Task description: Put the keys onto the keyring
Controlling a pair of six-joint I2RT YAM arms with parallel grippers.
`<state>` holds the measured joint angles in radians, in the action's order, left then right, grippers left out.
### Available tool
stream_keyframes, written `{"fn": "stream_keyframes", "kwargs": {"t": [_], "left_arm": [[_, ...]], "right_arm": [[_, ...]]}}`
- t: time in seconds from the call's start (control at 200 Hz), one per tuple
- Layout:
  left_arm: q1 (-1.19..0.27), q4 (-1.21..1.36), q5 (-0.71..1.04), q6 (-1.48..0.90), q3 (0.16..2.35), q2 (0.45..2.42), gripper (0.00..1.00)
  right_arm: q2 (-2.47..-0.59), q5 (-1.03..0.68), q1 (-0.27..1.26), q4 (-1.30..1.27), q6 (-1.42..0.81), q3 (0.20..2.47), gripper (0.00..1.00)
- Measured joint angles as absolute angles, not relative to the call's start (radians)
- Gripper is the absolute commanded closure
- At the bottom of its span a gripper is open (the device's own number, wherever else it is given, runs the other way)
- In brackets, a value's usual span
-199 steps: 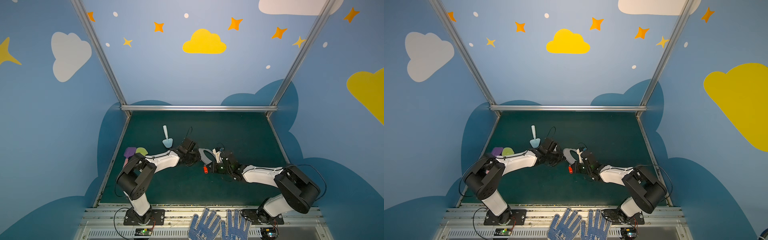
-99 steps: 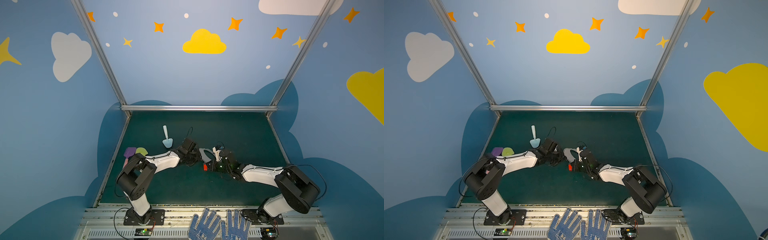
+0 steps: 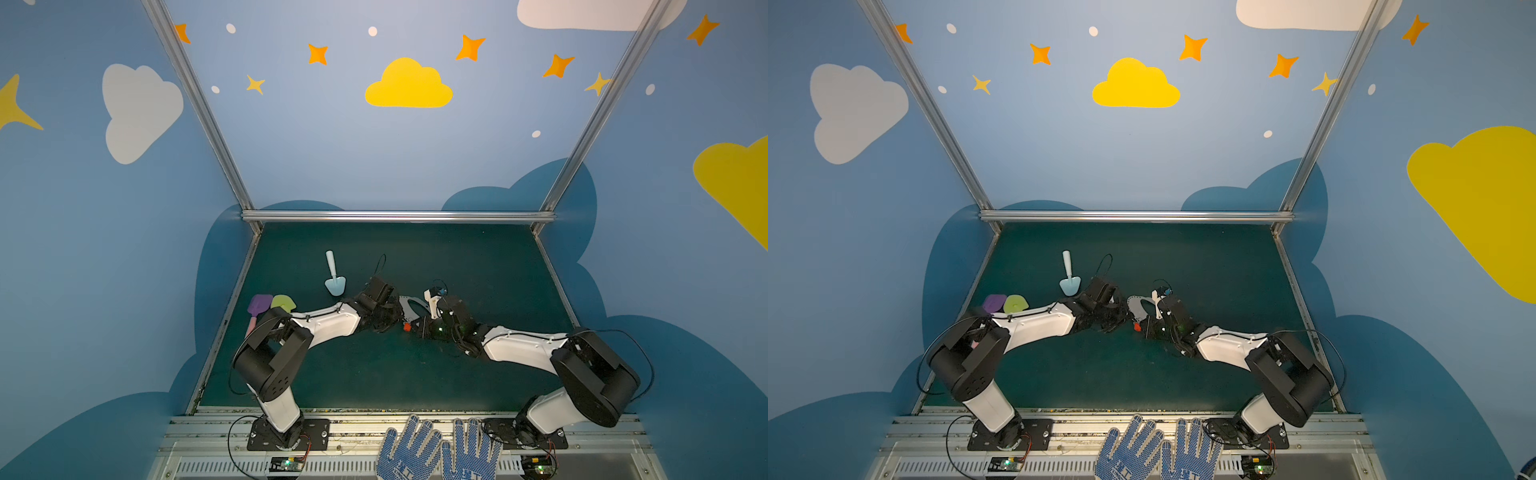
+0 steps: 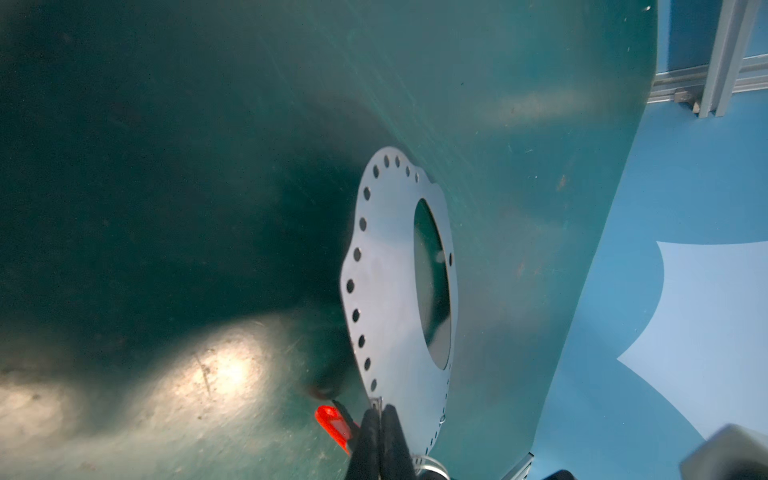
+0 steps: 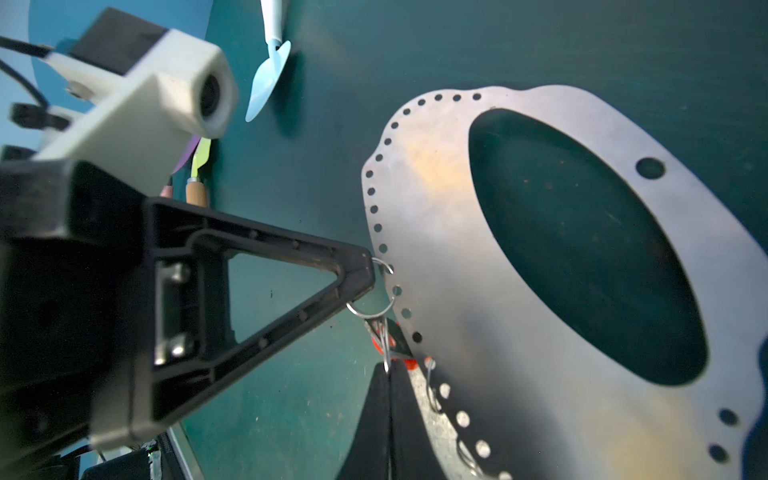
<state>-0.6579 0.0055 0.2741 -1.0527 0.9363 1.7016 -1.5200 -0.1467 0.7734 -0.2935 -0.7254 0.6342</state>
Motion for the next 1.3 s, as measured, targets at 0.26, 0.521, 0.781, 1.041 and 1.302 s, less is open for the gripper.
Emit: {"fn": "stream_keyframes", "kwargs": {"t": [0.26, 0.521, 0.781, 1.041, 1.302], "left_arm": [[-0.658, 0.012, 0.27, -1.054, 0.936, 1.688, 0.96], [-0.663, 0.012, 0.27, -1.057, 0.936, 1.688, 0.96], [-0.666, 0.02, 0.27, -1.061, 0.935, 1.688, 0.96], [-0.67, 0.025, 0.271, -1.068, 0.934, 1.688, 0.96], [-0.671, 0.027, 0.271, -1.072, 0.934, 1.688, 0.96]], "right_arm": [[-1.535, -0.138, 0.784, -0.273, -0.725, 0.642, 1.0], [-1.523, -0.099, 0.786, -0.28, -0.728, 0.638, 1.0], [-1.496, -0.059, 0.788, -0.295, -0.73, 0.63, 1.0], [-1.496, -0.057, 0.789, -0.303, -0.729, 0.63, 1.0], [-1.507, -0.064, 0.796, -0.306, -0.729, 0.63, 1.0]]}}
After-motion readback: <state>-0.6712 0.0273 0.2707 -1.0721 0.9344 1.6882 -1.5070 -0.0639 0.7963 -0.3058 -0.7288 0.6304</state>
